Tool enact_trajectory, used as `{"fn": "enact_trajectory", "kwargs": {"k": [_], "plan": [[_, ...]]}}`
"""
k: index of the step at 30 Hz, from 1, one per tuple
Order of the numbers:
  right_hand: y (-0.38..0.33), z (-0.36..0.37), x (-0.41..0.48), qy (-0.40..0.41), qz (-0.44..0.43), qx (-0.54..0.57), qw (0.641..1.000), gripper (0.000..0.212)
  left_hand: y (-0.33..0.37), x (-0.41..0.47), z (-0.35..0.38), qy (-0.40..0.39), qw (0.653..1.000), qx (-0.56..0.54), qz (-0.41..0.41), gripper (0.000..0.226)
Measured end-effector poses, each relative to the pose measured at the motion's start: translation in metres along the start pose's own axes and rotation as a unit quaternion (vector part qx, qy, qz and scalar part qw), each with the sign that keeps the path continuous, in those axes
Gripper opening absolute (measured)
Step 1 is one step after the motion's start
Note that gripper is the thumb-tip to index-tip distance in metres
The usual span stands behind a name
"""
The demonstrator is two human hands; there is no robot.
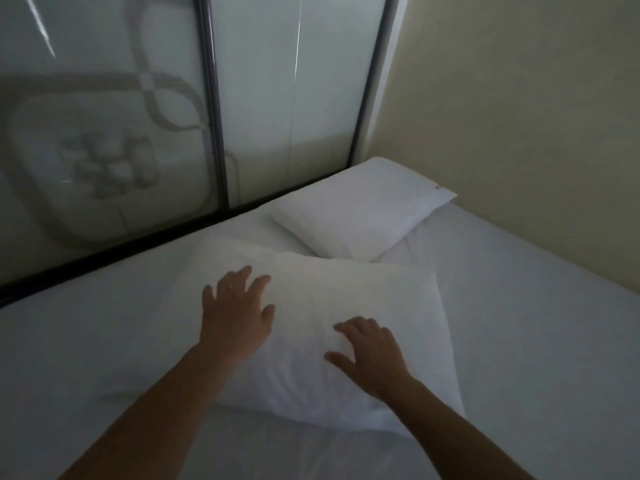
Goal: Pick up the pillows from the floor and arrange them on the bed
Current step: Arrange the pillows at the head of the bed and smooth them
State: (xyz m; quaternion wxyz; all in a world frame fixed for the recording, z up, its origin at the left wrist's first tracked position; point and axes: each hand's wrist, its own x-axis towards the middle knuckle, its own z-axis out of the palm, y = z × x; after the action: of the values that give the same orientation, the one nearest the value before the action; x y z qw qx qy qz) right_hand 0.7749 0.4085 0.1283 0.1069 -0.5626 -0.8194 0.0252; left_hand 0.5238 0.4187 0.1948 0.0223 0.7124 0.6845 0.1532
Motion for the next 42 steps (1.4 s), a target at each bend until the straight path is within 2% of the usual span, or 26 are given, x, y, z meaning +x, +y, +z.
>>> {"fn": "enact_trajectory", "kwargs": {"k": [2, 4, 8, 11, 13, 17, 23, 27, 30, 32, 35, 37, 38, 40, 42], "plan": [[0.023, 0.011, 0.006, -0.017, 0.063, -0.015, 0.998, 0.075, 0.0, 0.004, 0.033, -0.093, 0.995, 0.03, 0.001, 0.067], [0.04, 0.026, 0.017, -0.047, 0.102, -0.011, 0.994, 0.086, -0.002, 0.011, 0.057, -0.135, 0.99, 0.044, 0.007, 0.074], [0.056, 0.056, 0.067, -0.043, 0.125, -0.016, 0.991, 0.093, -0.019, 0.04, 0.09, -0.162, 0.984, 0.059, -0.035, 0.091], [0.056, 0.082, 0.09, -0.046, 0.122, -0.037, 0.991, 0.086, -0.038, 0.064, 0.114, -0.143, 0.985, 0.057, -0.073, 0.103], [0.056, 0.103, 0.085, -0.038, 0.104, -0.039, 0.993, 0.077, -0.042, 0.078, 0.129, -0.132, 0.986, 0.072, -0.068, 0.106], [0.064, 0.148, 0.076, -0.004, 0.094, 0.011, 0.995, 0.062, -0.041, 0.09, 0.162, -0.145, 0.987, 0.063, -0.012, 0.099], [0.067, 0.171, 0.084, 0.044, 0.124, 0.011, 0.991, 0.057, -0.046, 0.098, 0.191, -0.082, 0.996, 0.022, 0.038, 0.073], [0.065, 0.167, 0.094, 0.015, 0.132, 0.004, 0.991, 0.045, -0.046, 0.103, 0.184, -0.094, 0.993, 0.057, 0.05, 0.061], [0.055, 0.146, 0.104, -0.002, 0.112, -0.012, 0.994, 0.04, -0.04, 0.099, 0.154, -0.109, 0.991, 0.073, 0.006, 0.062], [0.048, 0.128, 0.105, -0.005, 0.1, -0.03, 0.995, 0.039, -0.037, 0.086, 0.128, -0.149, 0.986, 0.07, -0.03, 0.063], [0.043, 0.098, 0.116, 0.047, 0.144, 0.039, 0.988, 0.044, -0.038, 0.067, 0.103, -0.096, 0.992, 0.079, -0.033, 0.059], [0.036, 0.08, 0.121, 0.076, 0.18, 0.088, 0.977, 0.052, -0.036, 0.055, 0.075, -0.098, 0.989, 0.113, -0.018, 0.056], [0.032, 0.07, 0.125, 0.108, 0.18, 0.097, 0.973, 0.054, -0.036, 0.05, 0.065, -0.062, 0.99, 0.125, -0.012, 0.055], [0.017, 0.048, 0.138, 0.17, 0.133, 0.105, 0.971, 0.052, -0.043, 0.043, 0.046, -0.021, 0.994, 0.107, -0.025, 0.052], [-0.005, 0.029, 0.157, 0.195, 0.08, 0.116, 0.971, 0.049, -0.058, 0.041, 0.026, 0.011, 0.997, 0.043, -0.061, 0.049]]}}
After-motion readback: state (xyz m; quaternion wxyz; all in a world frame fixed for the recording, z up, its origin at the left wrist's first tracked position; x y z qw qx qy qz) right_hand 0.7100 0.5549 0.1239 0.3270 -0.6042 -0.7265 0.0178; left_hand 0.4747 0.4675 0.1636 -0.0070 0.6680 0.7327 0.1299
